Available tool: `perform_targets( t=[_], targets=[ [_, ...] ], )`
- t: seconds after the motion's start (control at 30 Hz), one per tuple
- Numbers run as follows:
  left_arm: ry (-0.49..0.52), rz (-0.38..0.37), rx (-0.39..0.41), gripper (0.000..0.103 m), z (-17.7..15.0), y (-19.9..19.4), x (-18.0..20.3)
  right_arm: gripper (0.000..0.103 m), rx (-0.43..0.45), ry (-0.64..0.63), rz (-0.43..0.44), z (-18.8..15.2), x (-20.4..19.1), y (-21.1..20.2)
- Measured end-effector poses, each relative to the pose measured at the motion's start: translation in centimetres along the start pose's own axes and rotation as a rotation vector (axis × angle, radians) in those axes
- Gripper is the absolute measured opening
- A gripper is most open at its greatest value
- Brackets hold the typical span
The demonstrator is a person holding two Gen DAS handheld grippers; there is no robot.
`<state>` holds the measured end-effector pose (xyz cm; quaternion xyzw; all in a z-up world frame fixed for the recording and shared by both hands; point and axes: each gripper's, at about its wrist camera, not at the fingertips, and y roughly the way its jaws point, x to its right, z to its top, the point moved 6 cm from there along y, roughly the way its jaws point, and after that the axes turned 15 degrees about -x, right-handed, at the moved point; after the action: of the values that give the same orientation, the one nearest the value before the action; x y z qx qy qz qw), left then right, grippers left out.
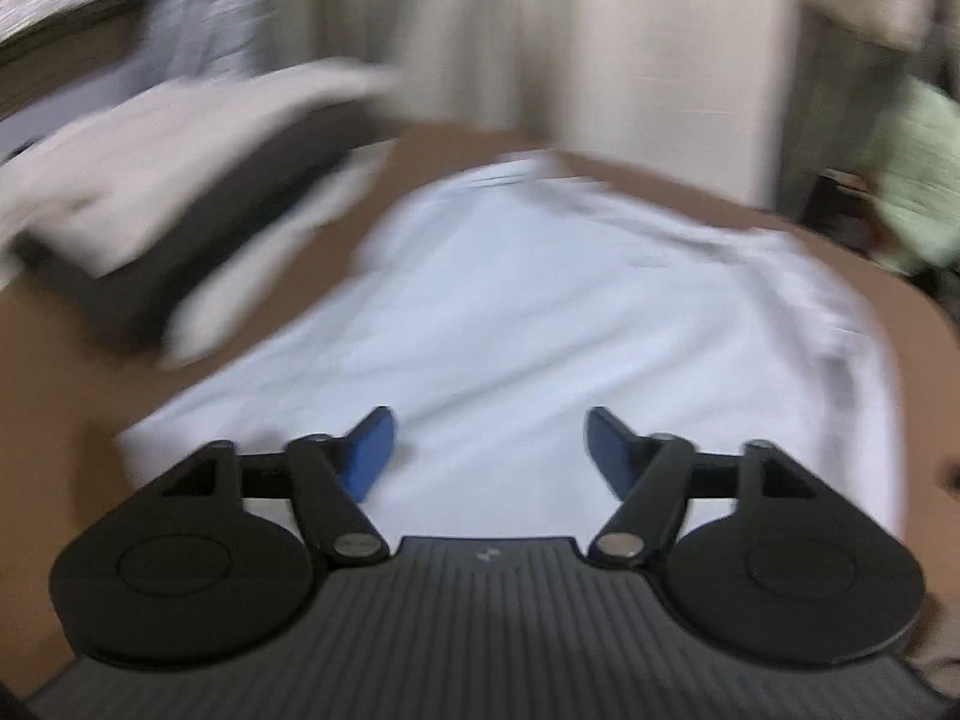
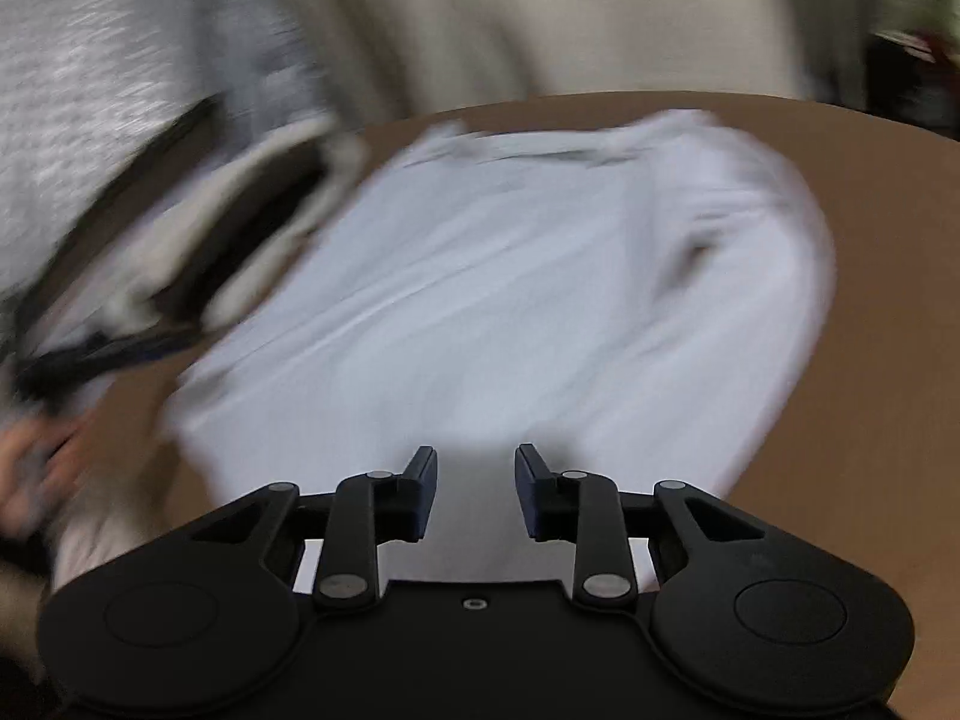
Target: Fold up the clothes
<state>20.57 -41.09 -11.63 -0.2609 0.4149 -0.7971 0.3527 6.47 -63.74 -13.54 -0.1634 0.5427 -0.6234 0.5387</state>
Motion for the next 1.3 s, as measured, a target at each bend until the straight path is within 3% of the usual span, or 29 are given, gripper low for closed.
perform_targets(
  t=[0.07,0.17,0.23,0.3,0.37,0.43,0.53,0.63,0.67,0.7,0.8,0.87,0.97,1.13,1.2,1.27,1.3],
  targets=[
    [0.097,-0.028,-0.024,0.079,0.3,1.5,4.6,0.036,-0.001,0.035,0.003,1.7,2.2,-0.1],
    [0.224,-0.061,-0.059,0.079,-0.6,4.5,10.7,0.042,-0.090,0.054,0.102,2.6,4.9,1.0],
    [0.242,-0.145,-0.027,0.079,-2.2,5.6,13.1,0.044,-0.198,0.068,0.141,2.4,6.9,2.6],
    [0.258,-0.223,0.000,0.079,-3.9,6.7,15.4,0.045,-0.283,0.111,0.125,1.5,9.3,4.2],
    [0.260,-0.230,-0.037,0.079,-5.2,8.3,16.3,0.048,-0.364,0.141,0.153,0.5,10.9,5.9],
    [0.265,-0.203,-0.077,0.079,-5.9,9.9,16.0,0.049,-0.412,0.175,0.240,0.0,11.4,7.4],
    [0.228,-0.174,-0.092,0.079,-6.3,11.2,15.0,0.058,-0.340,0.140,0.280,1.1,11.2,8.3],
    [0.157,-0.177,-0.069,0.079,-5.9,11.2,13.8,0.054,-0.280,0.033,0.256,2.4,10.1,9.8],
    [0.134,-0.178,-0.061,0.079,-5.8,11.2,13.4,0.016,-0.250,-0.026,0.204,2.6,9.6,10.2],
    [0.110,-0.179,-0.054,0.079,-5.7,11.2,13.0,0.004,-0.210,-0.096,0.123,2.8,8.9,10.5],
    [0.042,-0.178,-0.024,0.080,-5.4,11.1,11.8,0.003,-0.113,-0.285,-0.033,2.5,6.5,10.1],
    [0.039,-0.158,0.044,0.080,-5.5,10.3,11.8,0.003,-0.040,-0.352,-0.156,2.4,5.7,8.5],
    [0.067,-0.166,0.057,0.080,-5.5,10.0,12.5,0.003,0.004,-0.311,-0.294,3.9,7.7,5.0],
    [0.141,-0.178,0.000,0.080,-6.2,11.6,14.7,0.003,0.038,-0.216,-0.506,7.1,13.1,-1.0],
    [0.223,-0.093,0.038,0.080,-6.5,11.7,16.1,0.003,0.017,-0.181,-0.593,8.3,15.9,-2.5],
    [0.270,-0.104,0.033,0.080,-6.3,12.3,17.5,0.003,0.004,-0.147,-0.672,9.8,18.0,-3.3],
    [0.272,-0.151,-0.008,0.080,-6.1,12.8,18.1,0.003,-0.003,-0.130,-0.692,10.4,19.1,-3.5]
  ],
)
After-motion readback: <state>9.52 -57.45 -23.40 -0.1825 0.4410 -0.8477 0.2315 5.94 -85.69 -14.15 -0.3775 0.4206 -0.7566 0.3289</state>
